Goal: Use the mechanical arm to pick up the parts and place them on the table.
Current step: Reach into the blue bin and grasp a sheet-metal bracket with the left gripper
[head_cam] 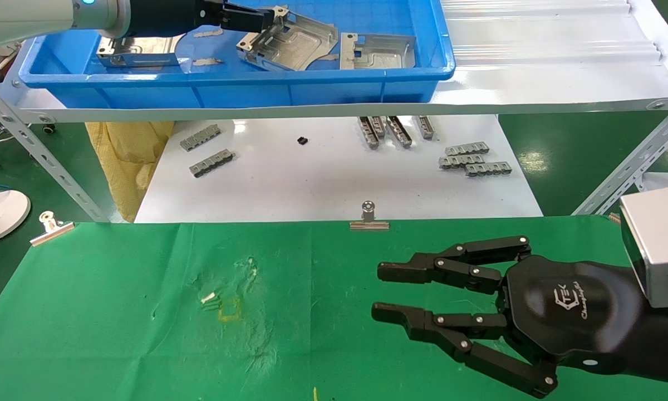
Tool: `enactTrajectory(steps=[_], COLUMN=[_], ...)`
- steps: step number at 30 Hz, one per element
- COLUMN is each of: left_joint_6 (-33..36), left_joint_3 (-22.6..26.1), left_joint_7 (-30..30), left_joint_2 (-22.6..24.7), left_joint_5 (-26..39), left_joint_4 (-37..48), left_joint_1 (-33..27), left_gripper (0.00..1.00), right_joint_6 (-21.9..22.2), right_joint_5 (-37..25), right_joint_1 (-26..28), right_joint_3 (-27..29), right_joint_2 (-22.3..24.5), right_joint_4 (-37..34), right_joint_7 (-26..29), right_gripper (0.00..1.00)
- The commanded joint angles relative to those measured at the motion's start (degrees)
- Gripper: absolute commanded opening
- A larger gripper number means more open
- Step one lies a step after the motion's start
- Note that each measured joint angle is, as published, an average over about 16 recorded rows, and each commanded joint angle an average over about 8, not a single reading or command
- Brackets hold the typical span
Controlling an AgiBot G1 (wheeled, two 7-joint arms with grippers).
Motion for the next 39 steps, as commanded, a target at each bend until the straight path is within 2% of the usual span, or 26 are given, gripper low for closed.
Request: enactTrajectory(steps=[1, 6, 7, 8, 17, 19, 25, 26, 39], left_joint_6=[0.2, 2.0, 2.3, 2.7, 5.5, 5.9, 7.3, 7.4, 4.9], left_joint_3=[-0.2, -1.1, -1.2, -1.4, -2.5, -2.6, -2.1, -1.9, -1.1], left_joint_7=[0.0, 0.7, 0.9, 1.2, 3.3, 3.8, 4.8, 4.9, 5.8], left_joint_2=[-0.1, -0.6, -0.8, -0.9, -1.8, -1.8, -1.8, -1.7, -0.5], left_joint_5=[-0.3, -1.7, -2.0, -2.2, -3.9, -4.1, -3.3, -3.1, -1.9], left_joint_4=[0.3, 0.6, 0.7, 0.8, 1.4, 1.6, 2.3, 2.5, 3.1], left_joint_1=[-0.1, -0.3, -0.3, -0.4, -0.2, -0.2, -0.3, -0.4, -0.1], left_gripper=[0.21, 0.84, 0.94, 1.00, 1.00, 0.82, 0.07, 0.02, 0.00], right_joint_6=[0.0, 0.0, 0.0, 0.0, 0.0, 0.0, 0.0, 0.0, 0.0], right_joint_5=[0.0, 0.0, 0.0, 0.0, 0.0, 0.0, 0.0, 0.0, 0.0], right_joint_1=[0.0, 0.0, 0.0, 0.0, 0.0, 0.0, 0.0, 0.0, 0.0], right_joint_3=[0.0, 0.0, 0.0, 0.0, 0.0, 0.0, 0.0, 0.0, 0.0], right_joint_2=[0.0, 0.0, 0.0, 0.0, 0.0, 0.0, 0.0, 0.0, 0.0], right_joint_4=[0.0, 0.0, 0.0, 0.0, 0.0, 0.0, 0.0, 0.0, 0.0], right_joint_7=[0.0, 0.0, 0.0, 0.0, 0.0, 0.0, 0.0, 0.0, 0.0], right_gripper=[1.00, 1.00, 1.00, 1.00, 1.00, 1.00, 1.00, 1.00, 1.00])
